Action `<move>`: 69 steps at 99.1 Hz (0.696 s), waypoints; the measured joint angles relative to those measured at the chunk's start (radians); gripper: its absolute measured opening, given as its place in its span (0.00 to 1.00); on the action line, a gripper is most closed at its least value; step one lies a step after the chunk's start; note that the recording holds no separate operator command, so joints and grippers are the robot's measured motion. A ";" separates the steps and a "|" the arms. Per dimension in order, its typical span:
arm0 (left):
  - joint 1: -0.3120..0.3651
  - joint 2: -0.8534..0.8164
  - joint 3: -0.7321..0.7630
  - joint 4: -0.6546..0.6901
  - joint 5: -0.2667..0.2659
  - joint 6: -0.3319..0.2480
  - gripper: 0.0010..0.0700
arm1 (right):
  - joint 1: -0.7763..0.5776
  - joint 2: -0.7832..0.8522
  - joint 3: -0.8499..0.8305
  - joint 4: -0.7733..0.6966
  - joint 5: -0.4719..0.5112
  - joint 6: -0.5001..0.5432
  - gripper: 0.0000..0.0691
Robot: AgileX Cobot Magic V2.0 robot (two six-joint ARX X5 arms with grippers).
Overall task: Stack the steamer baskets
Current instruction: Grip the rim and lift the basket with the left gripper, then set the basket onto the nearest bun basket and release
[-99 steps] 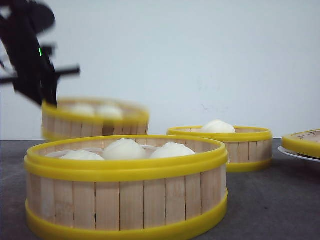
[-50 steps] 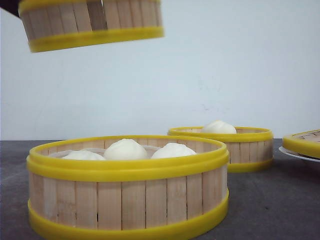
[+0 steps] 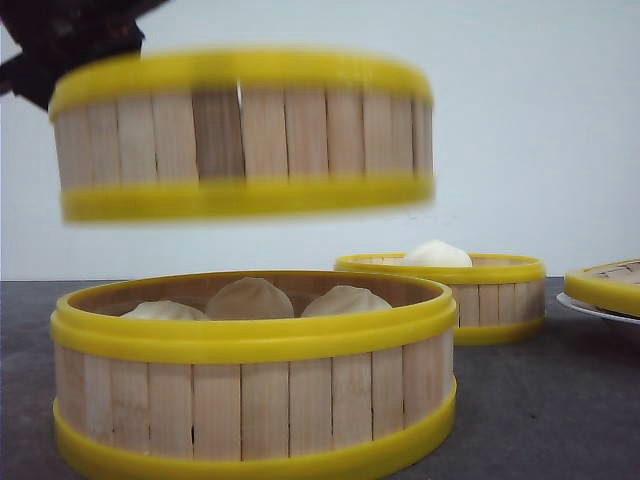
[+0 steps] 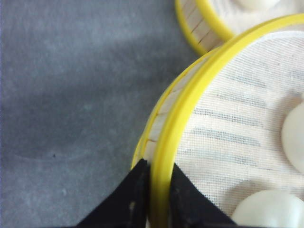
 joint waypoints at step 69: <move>-0.050 0.046 -0.068 0.029 -0.022 -0.026 0.02 | 0.001 0.000 0.000 -0.001 0.000 0.000 0.64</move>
